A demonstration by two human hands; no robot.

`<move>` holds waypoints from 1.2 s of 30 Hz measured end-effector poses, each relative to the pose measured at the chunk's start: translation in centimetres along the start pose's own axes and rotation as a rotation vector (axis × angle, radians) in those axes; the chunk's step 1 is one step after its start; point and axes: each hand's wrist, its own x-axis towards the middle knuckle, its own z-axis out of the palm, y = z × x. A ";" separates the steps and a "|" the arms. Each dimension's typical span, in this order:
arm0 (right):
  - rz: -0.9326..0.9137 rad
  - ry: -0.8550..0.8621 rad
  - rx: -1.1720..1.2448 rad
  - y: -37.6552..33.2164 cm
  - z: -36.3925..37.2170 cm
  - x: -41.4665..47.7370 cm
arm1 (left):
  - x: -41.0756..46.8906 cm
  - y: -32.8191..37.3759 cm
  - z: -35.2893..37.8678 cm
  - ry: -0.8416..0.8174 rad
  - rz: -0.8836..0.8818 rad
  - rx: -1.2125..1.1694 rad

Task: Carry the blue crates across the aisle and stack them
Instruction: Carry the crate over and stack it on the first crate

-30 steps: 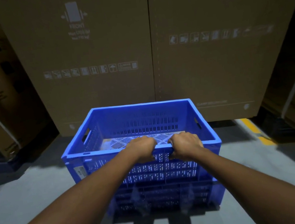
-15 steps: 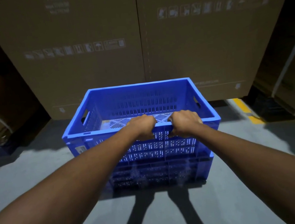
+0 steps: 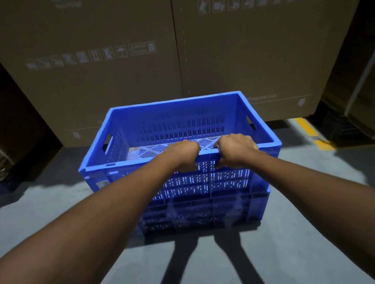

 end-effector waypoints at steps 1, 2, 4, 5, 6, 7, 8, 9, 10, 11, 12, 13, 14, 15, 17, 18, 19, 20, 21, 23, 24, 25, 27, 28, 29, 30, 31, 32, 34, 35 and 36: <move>-0.003 0.009 -0.012 0.3 0.1 -0.1 | 0.1 0.2 0.1 0.005 0.006 0.001; -0.006 0.021 -0.026 0.4 0.2 -0.1 | 0.2 0.4 0.2 0.009 0.012 0.004; -0.007 0.033 -0.042 0.8 0.5 -0.1 | 0.6 0.7 0.3 0.014 0.021 0.001; -0.008 0.031 -0.044 0.8 0.5 0.1 | 0.8 0.7 0.3 0.012 0.024 -0.004; -0.012 0.032 -0.046 0.8 0.6 0.2 | 0.8 0.6 0.2 0.009 0.025 -0.005; -0.015 0.035 -0.044 0.8 0.6 0.4 | 0.9 0.5 0.3 0.007 0.022 -0.003; -0.016 0.039 -0.045 0.8 0.7 0.4 | 0.9 0.5 0.3 0.006 0.018 -0.003; -0.017 0.044 -0.052 0.8 0.8 0.4 | 0.9 0.5 0.3 0.008 0.015 -0.004; -0.018 0.050 -0.063 0.8 0.9 0.4 | 0.9 0.5 0.4 0.014 0.015 -0.002; -0.019 0.054 -0.072 0.8 0.9 0.3 | 0.9 0.4 0.5 0.022 0.014 0.004; -0.022 0.054 -0.078 0.7 0.9 0.2 | 0.8 0.4 0.6 0.031 0.012 0.010; -0.025 0.053 -0.084 0.6 0.8 0.1 | 0.7 0.3 0.7 0.047 0.010 0.014; -0.033 0.057 -0.090 0.5 0.8 0.0 | 0.6 0.3 0.9 0.073 0.011 0.018; -0.044 0.068 -0.092 0.4 0.6 -0.2 | 0.5 0.3 1.0 0.105 0.012 0.021; -0.067 0.092 -0.077 0.5 0.3 -0.9 | 0.1 0.3 1.4 0.169 0.037 0.018; -0.080 0.093 -0.059 0.6 0.1 -1.3 | -0.2 0.2 1.5 0.187 0.071 0.012; -0.092 0.089 -0.028 0.7 0.0 -1.7 | -0.4 0.0 1.6 0.187 0.115 0.003; -0.101 0.082 0.021 0.7 -0.2 -2.0 | -0.8 -0.4 1.5 0.164 0.163 -0.017; -0.103 0.081 0.082 0.6 -0.3 -2.2 | -1.2 -0.9 1.3 0.125 0.193 -0.049; -0.088 0.102 0.158 0.4 -0.4 -2.4 | -2.1 -2.2 1.1 0.067 0.175 -0.131; -0.078 0.107 0.149 0.2 -0.4 -2.5 | -2.7 -3.0 1.2 0.072 0.142 -0.161; -0.065 0.103 0.120 -0.1 -0.4 -2.5 | -3.2 -4.0 1.4 0.101 0.110 -0.170; -0.031 0.084 0.046 -0.9 -0.4 -2.5 | -4.1 -5.5 1.9 0.195 0.058 -0.135; -0.012 0.080 0.020 -1.2 -0.5 -2.5 | -4.3 -6.0 2.2 0.232 0.043 -0.115; 0.006 0.078 0.002 -1.6 -0.5 -2.4 | -4.3 -6.3 2.3 0.257 0.040 -0.107; 0.023 0.076 -0.013 -1.8 -0.5 -2.2 | -4.1 -6.4 2.3 0.261 0.039 -0.109; 0.036 0.072 -0.024 -2.0 -0.5 -2.1 | -4.0 -6.4 2.3 0.254 0.034 -0.121; 0.050 0.065 -0.029 -2.0 -0.5 -1.9 | -3.9 -6.3 2.3 0.246 0.028 -0.135; 0.073 0.051 -0.034 -2.0 -0.5 -1.7 | -3.7 -6.3 2.3 0.247 0.026 -0.148; 0.082 0.044 -0.034 -2.0 -0.6 -1.7 | -3.6 -6.4 2.3 0.250 0.030 -0.145; 0.090 0.035 -0.033 -2.1 -0.7 -1.7 | -3.5 -6.6 2.4 0.249 0.041 -0.142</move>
